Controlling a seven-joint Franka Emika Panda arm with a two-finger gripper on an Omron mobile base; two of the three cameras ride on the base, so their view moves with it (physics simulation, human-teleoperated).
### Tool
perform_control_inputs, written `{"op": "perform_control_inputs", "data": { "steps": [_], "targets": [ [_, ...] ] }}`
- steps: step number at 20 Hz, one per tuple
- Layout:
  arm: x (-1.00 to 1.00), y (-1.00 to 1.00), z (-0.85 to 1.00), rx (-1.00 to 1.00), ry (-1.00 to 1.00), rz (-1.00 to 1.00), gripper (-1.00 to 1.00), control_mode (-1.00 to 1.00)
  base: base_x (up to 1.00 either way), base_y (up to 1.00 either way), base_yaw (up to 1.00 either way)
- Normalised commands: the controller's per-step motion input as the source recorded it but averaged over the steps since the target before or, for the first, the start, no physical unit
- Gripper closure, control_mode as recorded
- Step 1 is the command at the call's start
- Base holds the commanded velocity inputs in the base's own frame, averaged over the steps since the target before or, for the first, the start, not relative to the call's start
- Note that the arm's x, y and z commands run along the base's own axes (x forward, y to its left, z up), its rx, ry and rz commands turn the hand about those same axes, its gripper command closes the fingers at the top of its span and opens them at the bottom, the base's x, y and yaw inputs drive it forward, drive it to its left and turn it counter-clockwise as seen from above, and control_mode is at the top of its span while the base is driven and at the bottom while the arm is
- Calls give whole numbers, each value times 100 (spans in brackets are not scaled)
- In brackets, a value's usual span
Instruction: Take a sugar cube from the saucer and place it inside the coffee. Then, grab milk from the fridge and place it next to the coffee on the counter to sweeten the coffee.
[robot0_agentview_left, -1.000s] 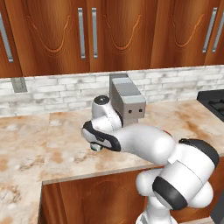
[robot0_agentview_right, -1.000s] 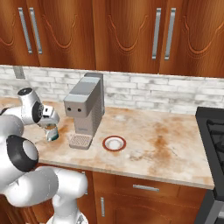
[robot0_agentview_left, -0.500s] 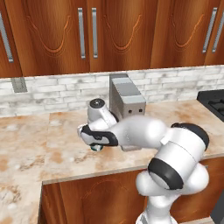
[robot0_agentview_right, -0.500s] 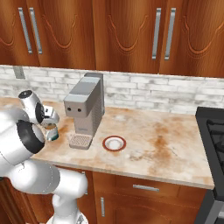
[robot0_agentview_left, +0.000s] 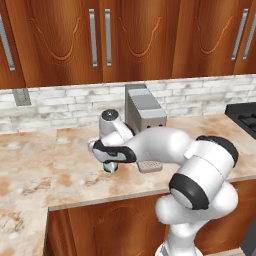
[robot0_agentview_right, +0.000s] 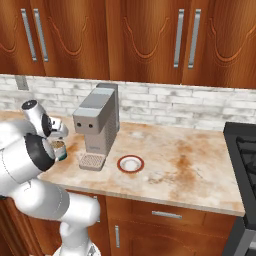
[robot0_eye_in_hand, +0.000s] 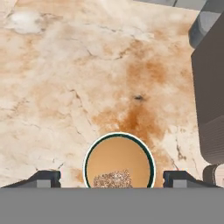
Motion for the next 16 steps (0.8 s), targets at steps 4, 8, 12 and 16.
{"op": "perform_control_inputs", "data": {
  "steps": [4,8,12,16],
  "targets": [
    [-21,-5,18,0,-11,0,-100,-100,0,0,0],
    [-84,-29,7,1,-2,0,-100,-100,0,0,0],
    [-100,-60,24,2,-3,0,-100,-100,0,0,0],
    [-99,-71,46,0,-11,-1,-100,-100,0,0,0]
  ]
}}
